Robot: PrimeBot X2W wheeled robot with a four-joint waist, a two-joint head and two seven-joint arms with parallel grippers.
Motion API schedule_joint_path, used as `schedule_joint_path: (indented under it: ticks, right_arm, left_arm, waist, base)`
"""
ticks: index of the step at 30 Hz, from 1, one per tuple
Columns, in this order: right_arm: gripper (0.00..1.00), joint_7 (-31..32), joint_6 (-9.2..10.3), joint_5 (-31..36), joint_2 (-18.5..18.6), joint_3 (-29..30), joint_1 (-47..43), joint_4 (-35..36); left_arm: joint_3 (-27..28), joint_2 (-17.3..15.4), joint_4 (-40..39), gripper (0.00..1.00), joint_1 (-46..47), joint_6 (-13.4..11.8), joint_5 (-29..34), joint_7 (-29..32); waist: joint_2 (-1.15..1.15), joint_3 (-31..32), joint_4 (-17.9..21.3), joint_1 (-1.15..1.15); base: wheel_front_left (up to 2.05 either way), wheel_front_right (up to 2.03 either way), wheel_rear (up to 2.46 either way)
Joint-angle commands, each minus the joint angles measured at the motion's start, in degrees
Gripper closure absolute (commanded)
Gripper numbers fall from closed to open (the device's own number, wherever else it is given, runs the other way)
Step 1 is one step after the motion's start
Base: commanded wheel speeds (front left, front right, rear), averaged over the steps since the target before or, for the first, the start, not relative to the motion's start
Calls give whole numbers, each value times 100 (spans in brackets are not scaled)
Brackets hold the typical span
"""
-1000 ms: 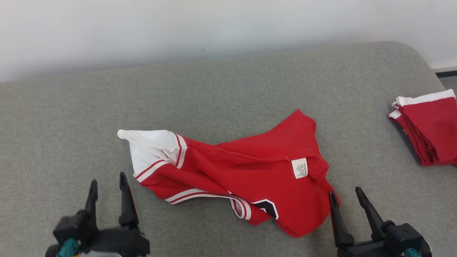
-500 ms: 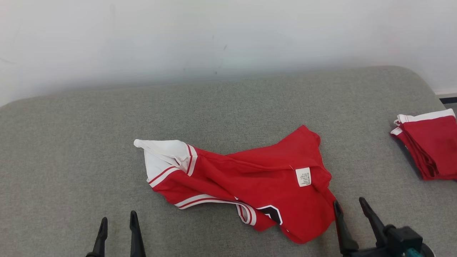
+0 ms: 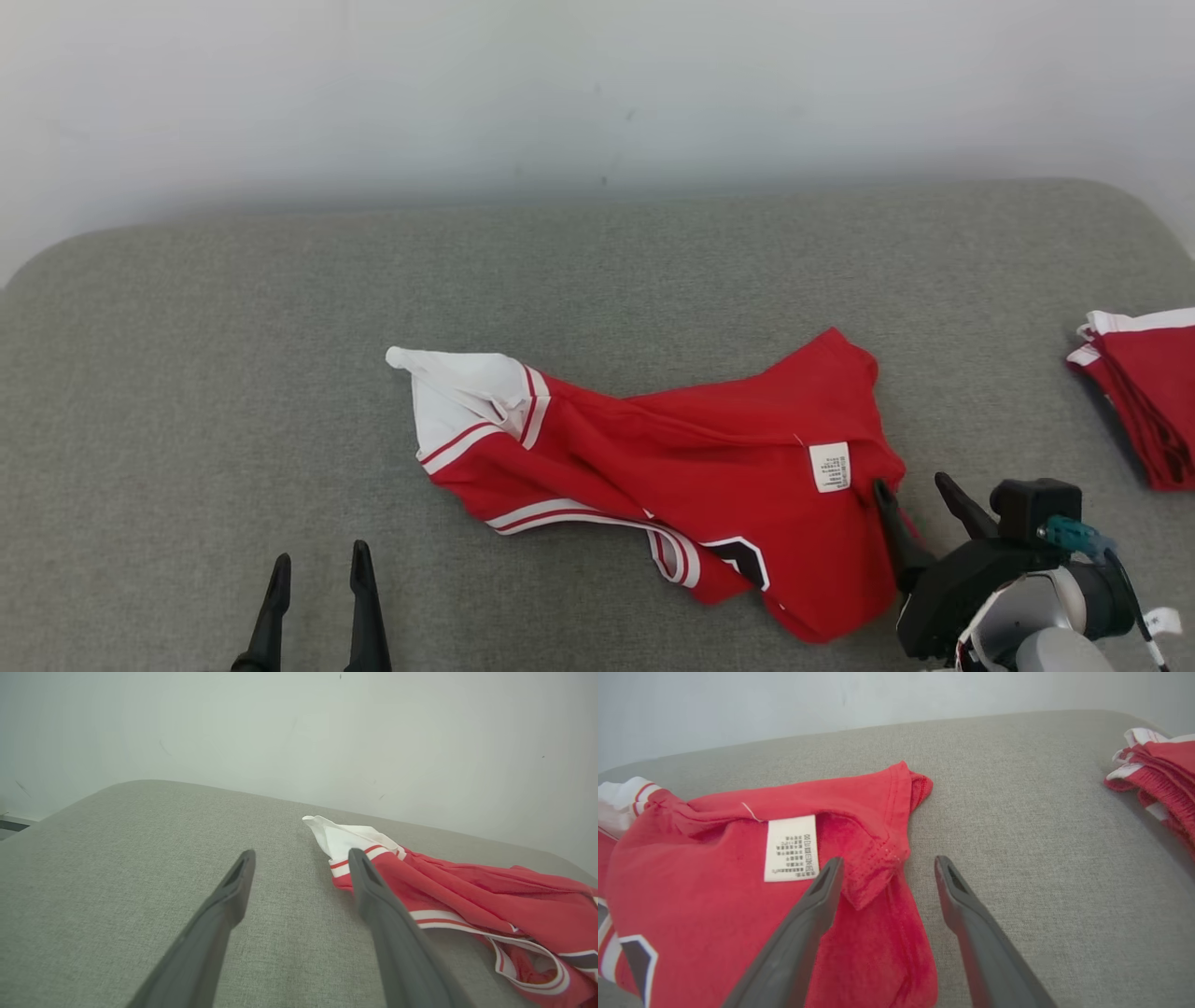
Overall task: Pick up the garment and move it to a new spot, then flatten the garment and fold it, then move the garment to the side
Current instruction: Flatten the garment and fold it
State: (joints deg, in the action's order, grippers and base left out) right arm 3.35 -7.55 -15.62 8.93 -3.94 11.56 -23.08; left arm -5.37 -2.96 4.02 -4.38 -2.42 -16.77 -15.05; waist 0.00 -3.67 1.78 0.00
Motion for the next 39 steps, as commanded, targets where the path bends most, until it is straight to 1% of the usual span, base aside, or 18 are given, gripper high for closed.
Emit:
schedule_joint_path:
  ticks: [1,4,6,11,12,13,14,15,23,28,32,37,38,39]
  right_arm:
    - [0,84,16,-78,65,-55,88,-101]
    - [0,205,16,-261,60,-97,255,-310]
    - [0,209,16,-342,85,-116,334,-415]
    - [0,77,16,-424,97,-197,442,-532]
    - [23,38,16,-434,104,-220,460,-549]
    - [51,-3,16,-439,118,-251,471,-555]
    - [70,-44,16,-436,134,-259,478,-565]
    - [100,-85,16,-425,146,-266,481,-572]
    - [100,-289,16,-278,280,-141,577,-505]
    - [100,-120,16,-57,514,-26,874,-307]
    - [100,133,16,191,805,25,1339,-224]
    - [100,326,16,417,1017,166,2046,-548]
    - [96,343,16,476,1046,201,2179,-656]
    - [0,342,16,620,1100,306,2441,-880]
  left_arm:
    - [-1,9,-39,0,28,35,75,-16]
    - [-33,11,-97,0,61,95,137,-16]
    - [-76,11,-153,0,80,180,168,-16]
    - [-130,11,-227,0,71,210,193,-17]
    - [-137,10,-240,0,66,213,195,-17]
    - [-144,11,-247,0,58,210,198,-17]
    - [-143,12,-252,0,47,205,200,-17]
    - [-142,12,-253,0,34,196,198,-17]
    - [-100,11,-227,0,-1,150,109,-17]
    - [-144,11,-249,0,38,144,73,-17]
    - [-211,12,-273,0,140,149,60,-17]
    - [-268,11,-268,0,237,159,71,-17]
    - [-271,11,-263,0,249,160,72,-17]
    - [-295,11,-271,0,278,157,65,-17]
  waist:
    - [0,-90,-108,0]
    - [0,-152,-188,0]
    - [0,-179,-237,0]
    - [0,-224,-308,0]
    - [0,-232,-319,0]
    - [0,-236,-328,0]
    - [0,-237,-334,0]
    - [0,-237,-338,0]
    - [0,-228,-282,0]
    - [0,-293,-270,0]
    - [0,-422,-380,0]
    - [0,-595,-628,0]
    - [0,-624,-683,0]
    - [0,-696,-792,0]
  base:
    - [0,0,0]
    - [0,0,0]
    - [0,0,0]
    - [0,0,0]
    - [0,0,0]
    - [0,0,0]
    - [0,0,0]
    - [0,0,0]
    - [0,0,0]
    - [0,0,0]
    - [0,0,0]
    - [0,0,0]
    - [0,0,0]
    - [0,0,0]
